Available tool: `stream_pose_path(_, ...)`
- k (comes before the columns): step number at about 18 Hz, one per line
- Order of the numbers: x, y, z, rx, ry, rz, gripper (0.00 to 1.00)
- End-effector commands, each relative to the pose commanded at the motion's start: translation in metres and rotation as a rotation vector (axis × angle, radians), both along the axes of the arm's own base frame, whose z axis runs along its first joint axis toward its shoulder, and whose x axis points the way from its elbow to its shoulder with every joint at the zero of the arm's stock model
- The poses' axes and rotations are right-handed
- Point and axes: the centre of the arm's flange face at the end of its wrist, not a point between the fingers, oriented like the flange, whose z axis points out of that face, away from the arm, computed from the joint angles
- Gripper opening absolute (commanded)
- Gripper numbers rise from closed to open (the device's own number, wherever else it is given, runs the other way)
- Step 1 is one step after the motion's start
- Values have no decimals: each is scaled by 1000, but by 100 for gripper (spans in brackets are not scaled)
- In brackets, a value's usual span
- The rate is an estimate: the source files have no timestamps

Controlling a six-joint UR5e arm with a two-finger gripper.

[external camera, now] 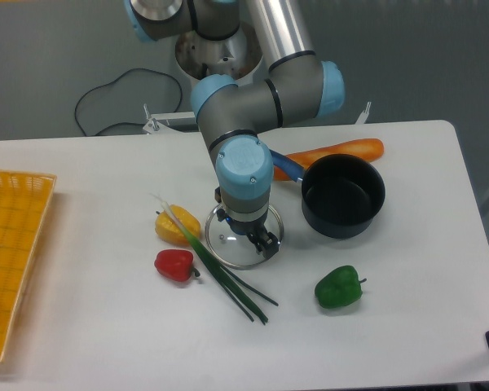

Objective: Pick up the green onion
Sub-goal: 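Move the gripper over the lid toward the yellow pepper and green onions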

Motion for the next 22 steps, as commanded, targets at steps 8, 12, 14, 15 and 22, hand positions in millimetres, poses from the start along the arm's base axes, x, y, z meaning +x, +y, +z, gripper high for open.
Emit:
stream_pose_path(8, 41, 20, -16, -28, -12, -52, 100)
stream_pose_path(12, 46, 19, -22, -48, -5, 92, 100)
stream_pose_path(14, 49, 22, -24, -54, 1, 147, 100)
stream_pose_path(15, 49, 22, -24, -57, 6, 179, 100)
stream_pose_path(22, 55, 32, -26, -78, 48, 484, 100)
